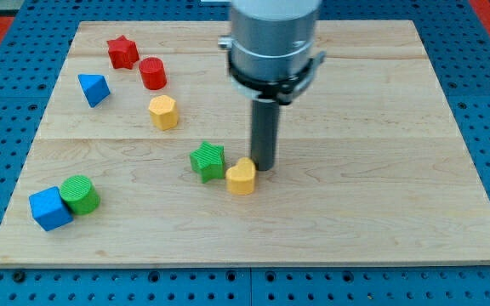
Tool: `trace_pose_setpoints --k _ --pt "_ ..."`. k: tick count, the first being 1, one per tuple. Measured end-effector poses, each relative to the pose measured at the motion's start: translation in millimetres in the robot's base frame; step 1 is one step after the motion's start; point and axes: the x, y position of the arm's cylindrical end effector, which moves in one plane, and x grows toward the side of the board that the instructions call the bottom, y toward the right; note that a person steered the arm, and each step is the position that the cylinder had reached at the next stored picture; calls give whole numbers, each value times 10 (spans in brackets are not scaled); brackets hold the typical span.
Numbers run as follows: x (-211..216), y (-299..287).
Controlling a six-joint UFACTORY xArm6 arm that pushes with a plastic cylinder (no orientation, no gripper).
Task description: Move the green star to the left of the yellow heart
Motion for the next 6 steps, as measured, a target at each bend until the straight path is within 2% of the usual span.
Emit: trace_pose_setpoints --k 1,2,3,5,6 --pt "74 -58" --pt "-350 -5" --pt "-372 -378" --pt "-59 -409" --pt "-592 -409"
